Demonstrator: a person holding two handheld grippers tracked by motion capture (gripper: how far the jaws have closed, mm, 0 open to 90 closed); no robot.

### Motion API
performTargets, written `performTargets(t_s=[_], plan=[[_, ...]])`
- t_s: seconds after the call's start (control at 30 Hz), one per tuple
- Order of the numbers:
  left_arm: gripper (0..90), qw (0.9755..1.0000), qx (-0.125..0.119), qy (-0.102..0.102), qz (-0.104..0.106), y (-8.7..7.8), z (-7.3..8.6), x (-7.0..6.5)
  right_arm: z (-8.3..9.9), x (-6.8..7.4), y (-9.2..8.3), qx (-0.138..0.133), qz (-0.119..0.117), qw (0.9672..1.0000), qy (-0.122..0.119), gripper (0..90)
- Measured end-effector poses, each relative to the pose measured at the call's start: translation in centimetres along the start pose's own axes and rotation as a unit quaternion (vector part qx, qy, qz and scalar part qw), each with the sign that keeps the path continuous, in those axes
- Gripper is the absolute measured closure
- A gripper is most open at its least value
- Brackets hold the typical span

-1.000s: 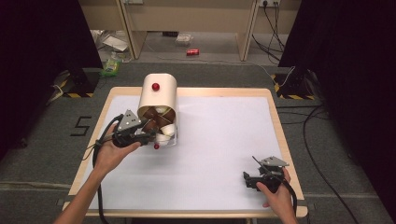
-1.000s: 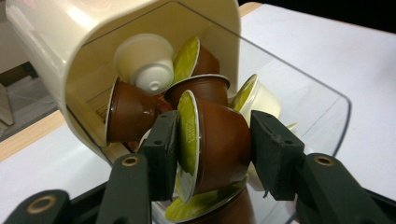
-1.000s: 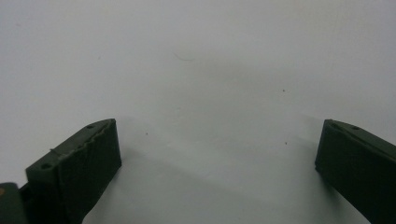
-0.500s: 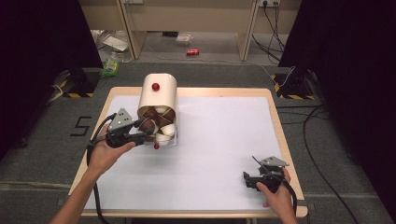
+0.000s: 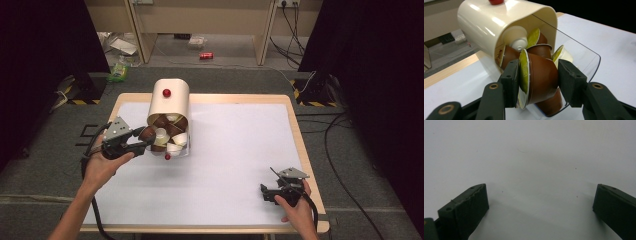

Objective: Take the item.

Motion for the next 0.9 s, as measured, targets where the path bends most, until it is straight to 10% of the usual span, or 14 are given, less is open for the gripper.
performTargets(t_s=[0.9], plan=[[53.3,0.9982,0.000,-0.038,-0.048,-2.4,3.2,3.2,0.0,0.0,0.0,0.000,0.000,1.0000,0.001,0.7]])
Point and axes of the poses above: each handheld gripper's, and its own axes: y roughly forward along the jaws, z roughly out of its underside, x roughly to its left, the point moved 3 cm from there along y, roughly forward along the jaws, and after that the axes turned 5 degrees about y, right-handed, at the moved point
